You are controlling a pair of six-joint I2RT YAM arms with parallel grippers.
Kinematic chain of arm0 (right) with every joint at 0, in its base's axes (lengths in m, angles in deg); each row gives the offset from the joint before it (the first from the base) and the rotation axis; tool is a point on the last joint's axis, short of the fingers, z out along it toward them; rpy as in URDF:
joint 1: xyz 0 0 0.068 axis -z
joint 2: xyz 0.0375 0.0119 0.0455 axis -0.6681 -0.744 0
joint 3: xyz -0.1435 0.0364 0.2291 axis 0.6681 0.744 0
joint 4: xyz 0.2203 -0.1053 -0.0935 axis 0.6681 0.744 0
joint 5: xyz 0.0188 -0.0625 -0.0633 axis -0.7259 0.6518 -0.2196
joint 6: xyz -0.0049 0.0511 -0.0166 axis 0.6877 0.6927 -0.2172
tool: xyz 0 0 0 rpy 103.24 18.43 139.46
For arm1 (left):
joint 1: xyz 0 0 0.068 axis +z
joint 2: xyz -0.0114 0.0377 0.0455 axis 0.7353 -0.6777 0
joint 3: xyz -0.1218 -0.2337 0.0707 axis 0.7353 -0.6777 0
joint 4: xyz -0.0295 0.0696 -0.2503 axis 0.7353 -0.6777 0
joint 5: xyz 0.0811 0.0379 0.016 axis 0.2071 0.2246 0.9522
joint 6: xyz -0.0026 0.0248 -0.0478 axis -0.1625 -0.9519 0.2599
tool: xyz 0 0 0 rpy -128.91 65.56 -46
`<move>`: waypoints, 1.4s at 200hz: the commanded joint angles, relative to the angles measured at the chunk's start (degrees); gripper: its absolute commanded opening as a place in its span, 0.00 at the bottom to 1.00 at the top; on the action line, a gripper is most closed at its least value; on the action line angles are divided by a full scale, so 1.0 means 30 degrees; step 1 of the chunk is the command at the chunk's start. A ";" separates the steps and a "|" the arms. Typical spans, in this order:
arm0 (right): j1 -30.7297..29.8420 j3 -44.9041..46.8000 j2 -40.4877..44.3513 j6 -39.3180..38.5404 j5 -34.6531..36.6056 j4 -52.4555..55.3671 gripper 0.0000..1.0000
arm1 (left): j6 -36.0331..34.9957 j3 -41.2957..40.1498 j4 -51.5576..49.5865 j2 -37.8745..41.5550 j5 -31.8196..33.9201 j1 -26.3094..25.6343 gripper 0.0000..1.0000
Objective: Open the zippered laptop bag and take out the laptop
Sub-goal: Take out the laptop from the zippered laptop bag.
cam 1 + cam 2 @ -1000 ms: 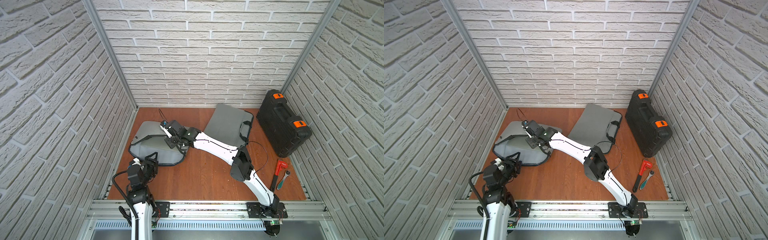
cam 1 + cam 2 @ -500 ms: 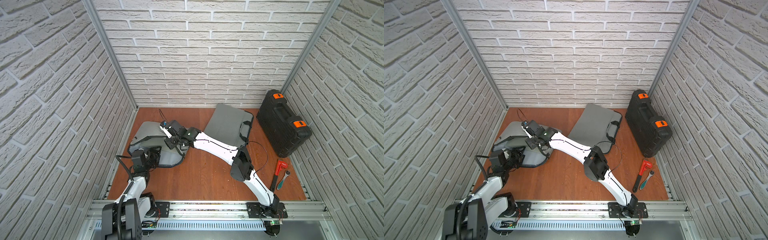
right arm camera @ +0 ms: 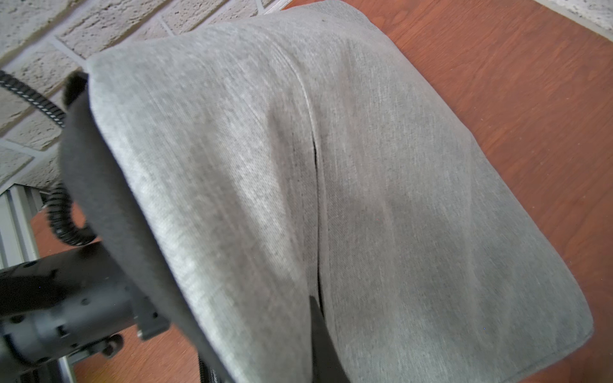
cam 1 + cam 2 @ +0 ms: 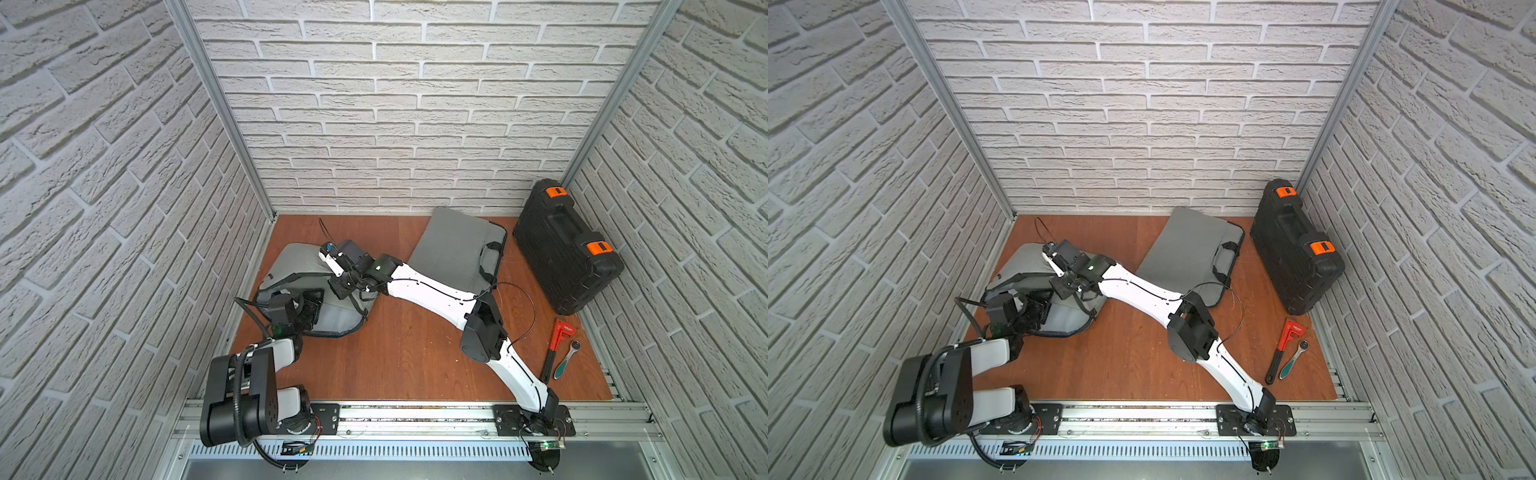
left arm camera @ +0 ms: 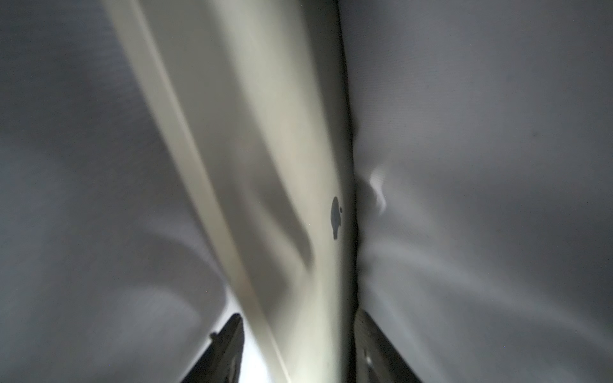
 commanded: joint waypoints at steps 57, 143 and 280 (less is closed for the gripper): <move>-0.0071 -0.0618 0.0862 0.0481 -0.1546 -0.1986 0.06 | 0.1544 0.0457 0.9402 -0.6154 0.0088 -0.0823 0.41; -0.0031 0.0626 0.1222 -0.0003 -0.0681 -0.2230 0.06 | 0.2896 -0.0066 1.4326 -0.9642 0.0041 -0.0783 0.08; 0.1238 0.2390 0.0377 -0.1895 0.1613 -0.5402 0.06 | 0.0979 0.0478 -0.0326 0.3340 -0.0211 -0.0388 0.00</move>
